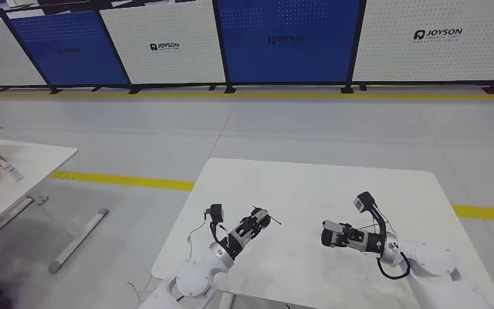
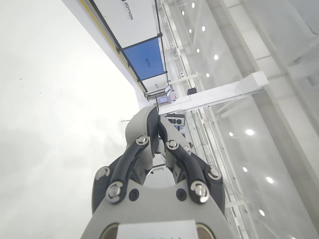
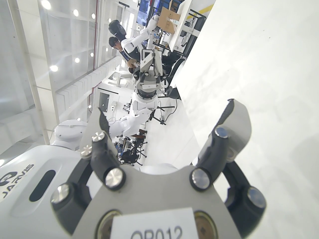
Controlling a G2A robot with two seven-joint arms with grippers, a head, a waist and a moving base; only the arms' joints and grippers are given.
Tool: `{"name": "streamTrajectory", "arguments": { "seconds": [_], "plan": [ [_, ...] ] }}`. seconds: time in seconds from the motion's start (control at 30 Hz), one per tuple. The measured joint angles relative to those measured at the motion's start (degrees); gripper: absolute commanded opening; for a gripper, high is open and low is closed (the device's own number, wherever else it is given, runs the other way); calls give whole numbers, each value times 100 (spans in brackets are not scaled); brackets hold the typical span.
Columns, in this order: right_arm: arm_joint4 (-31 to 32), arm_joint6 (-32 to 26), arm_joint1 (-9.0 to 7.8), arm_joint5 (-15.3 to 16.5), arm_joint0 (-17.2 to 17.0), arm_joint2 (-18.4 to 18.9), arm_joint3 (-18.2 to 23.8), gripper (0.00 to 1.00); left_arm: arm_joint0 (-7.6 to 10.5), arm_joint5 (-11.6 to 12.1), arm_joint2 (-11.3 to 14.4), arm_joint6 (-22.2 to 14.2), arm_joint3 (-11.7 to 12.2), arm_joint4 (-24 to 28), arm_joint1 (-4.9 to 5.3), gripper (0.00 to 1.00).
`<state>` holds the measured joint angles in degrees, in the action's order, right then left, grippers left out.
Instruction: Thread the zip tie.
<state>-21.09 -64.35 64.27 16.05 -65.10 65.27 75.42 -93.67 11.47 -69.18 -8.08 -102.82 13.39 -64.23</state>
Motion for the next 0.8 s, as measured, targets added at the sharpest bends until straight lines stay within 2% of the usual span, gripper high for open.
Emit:
{"name": "streamTrajectory", "arguments": {
  "seconds": [0.1,0.23,0.33,0.43,0.53,0.8],
  "plan": [
    [0,0,0,0,0,0,0,100,-196,223,-125,-104,-242,172,18,0],
    [0,0,0,0,0,0,0,100,-537,758,-361,-520,-579,722,52,0],
    [0,0,0,0,0,0,0,100,-774,814,-544,-418,-942,908,43,0],
    [0,0,0,0,0,0,0,100,-984,800,-701,-530,-1283,1208,11,0],
    [0,0,0,0,0,0,0,100,-1094,800,-815,-634,-1331,1231,-3,0],
    [0,0,0,0,0,0,0,100,-1085,799,-808,-625,-1322,1215,-3,0]
  ]
}}
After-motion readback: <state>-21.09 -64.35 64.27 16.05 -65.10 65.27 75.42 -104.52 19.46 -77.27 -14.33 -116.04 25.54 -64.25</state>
